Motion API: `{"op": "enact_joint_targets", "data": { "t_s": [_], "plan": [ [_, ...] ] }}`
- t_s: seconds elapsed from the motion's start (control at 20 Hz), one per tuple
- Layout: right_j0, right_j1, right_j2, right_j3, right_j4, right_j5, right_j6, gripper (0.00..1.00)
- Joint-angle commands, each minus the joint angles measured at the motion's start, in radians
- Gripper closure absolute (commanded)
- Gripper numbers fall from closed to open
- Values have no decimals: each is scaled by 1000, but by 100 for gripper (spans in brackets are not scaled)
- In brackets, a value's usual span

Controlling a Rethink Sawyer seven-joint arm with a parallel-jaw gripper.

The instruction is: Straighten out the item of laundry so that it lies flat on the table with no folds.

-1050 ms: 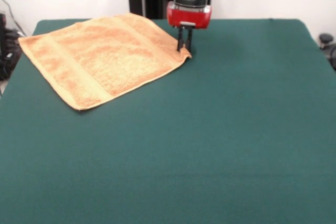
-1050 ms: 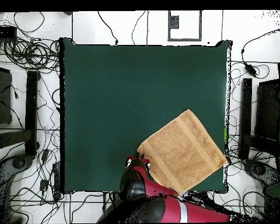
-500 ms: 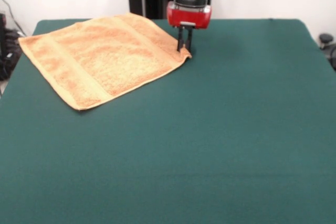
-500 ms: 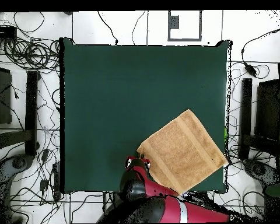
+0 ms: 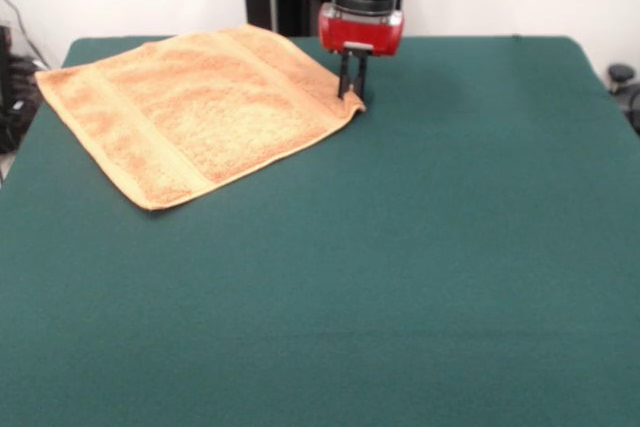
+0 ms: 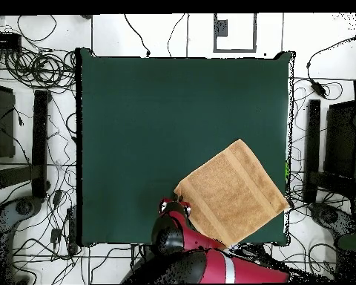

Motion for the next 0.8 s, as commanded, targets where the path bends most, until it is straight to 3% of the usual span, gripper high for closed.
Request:
{"op": "enact_joint_targets", "data": {
  "t_s": [0.05, 0.8],
  "plan": [
    [68, 67, 177, -157, 146, 64, 331, 100],
    [141, 41, 183, -187, 332, 102, 343, 100]
  ]
}}
